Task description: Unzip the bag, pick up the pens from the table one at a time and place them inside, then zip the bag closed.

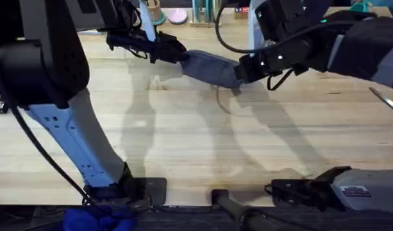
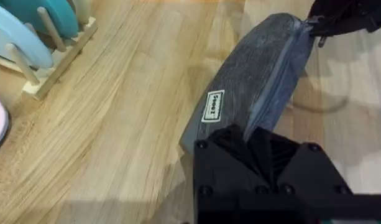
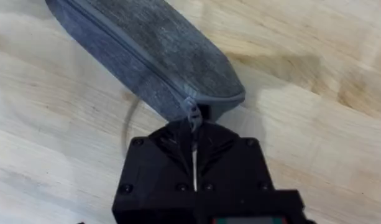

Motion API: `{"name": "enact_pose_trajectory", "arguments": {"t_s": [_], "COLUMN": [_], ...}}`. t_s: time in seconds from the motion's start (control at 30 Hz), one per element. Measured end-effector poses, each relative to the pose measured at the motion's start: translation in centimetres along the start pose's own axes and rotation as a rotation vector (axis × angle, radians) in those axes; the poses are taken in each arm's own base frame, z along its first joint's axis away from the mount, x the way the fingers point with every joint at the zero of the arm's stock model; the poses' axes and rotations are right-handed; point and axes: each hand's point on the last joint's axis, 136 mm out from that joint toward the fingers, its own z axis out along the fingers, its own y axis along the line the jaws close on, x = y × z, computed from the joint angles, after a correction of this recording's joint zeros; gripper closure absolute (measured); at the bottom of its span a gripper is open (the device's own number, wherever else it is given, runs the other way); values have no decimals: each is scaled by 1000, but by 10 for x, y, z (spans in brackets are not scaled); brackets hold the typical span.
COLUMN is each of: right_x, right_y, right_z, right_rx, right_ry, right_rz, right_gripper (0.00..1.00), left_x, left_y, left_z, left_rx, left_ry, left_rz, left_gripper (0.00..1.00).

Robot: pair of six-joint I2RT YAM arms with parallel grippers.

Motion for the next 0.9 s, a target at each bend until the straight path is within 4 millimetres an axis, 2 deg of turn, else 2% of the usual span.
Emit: {"name": "enact_pose_trajectory", "arguments": {"t_s": [0.33, 0.63, 0.9], "right_x": [4, 6, 7], "right_y": [-12, -25, -27], "right_z": [-1, -13, -16], "right_rx": [-13, -33, -42], "right_ry": [25, 25, 22], "right_rz": [-4, 4, 6], "right_gripper": [973, 972, 972], "left_x": [-1, -2, -2], "left_y": [-3, -4, -4], "left_z": [3, 4, 4], "left_rx": [13, 15, 15], "left_ry": [-1, -3, -3], "left_rz": [-2, -3, -3], "left_gripper": [960, 960, 960]}}
